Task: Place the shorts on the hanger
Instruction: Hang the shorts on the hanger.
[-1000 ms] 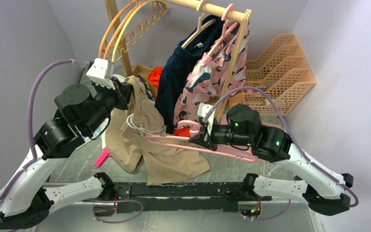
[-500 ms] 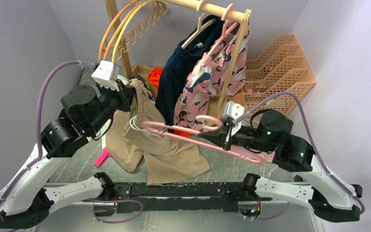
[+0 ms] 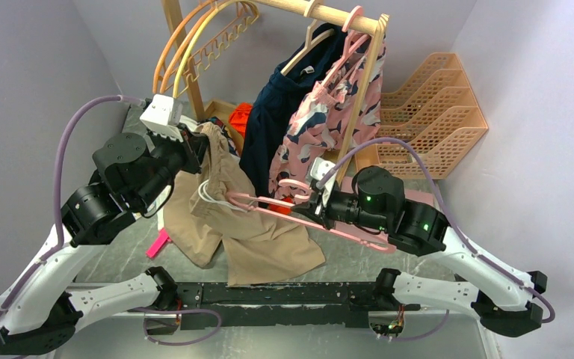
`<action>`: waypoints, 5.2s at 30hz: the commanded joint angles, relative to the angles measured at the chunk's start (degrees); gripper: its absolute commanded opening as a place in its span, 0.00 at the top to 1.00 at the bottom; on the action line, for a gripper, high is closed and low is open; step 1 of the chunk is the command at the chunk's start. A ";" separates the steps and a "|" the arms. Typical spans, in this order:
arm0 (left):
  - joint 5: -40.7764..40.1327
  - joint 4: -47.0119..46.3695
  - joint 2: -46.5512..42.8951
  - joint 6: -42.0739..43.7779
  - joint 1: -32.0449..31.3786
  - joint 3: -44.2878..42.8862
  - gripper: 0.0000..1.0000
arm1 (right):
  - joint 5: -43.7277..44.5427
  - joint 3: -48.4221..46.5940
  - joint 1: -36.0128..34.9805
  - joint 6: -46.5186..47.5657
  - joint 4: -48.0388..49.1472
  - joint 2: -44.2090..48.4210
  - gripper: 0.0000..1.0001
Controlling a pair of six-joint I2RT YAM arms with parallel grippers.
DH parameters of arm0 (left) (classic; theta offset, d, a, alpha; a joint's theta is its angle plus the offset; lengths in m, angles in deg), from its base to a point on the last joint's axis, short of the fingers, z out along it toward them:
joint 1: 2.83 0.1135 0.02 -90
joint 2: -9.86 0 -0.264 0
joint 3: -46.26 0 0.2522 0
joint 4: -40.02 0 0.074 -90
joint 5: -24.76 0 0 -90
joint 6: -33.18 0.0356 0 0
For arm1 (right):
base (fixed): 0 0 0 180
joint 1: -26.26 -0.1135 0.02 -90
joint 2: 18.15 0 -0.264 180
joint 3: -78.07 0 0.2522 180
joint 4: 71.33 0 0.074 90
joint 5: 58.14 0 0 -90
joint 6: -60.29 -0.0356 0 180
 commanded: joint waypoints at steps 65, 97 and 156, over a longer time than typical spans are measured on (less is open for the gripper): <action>5.98 -8.85 2.96 -2.16 -0.23 1.99 0.93 | -14.36 5.50 -10.28 -11.72 21.40 -12.25 1.00; -3.02 -2.78 8.55 -7.66 -0.22 -9.13 0.93 | 16.27 11.42 -14.81 -10.06 13.72 -5.31 1.00; 4.70 18.10 -6.60 -30.04 -0.19 1.33 0.93 | 29.17 13.15 -14.81 -14.41 26.82 18.71 1.00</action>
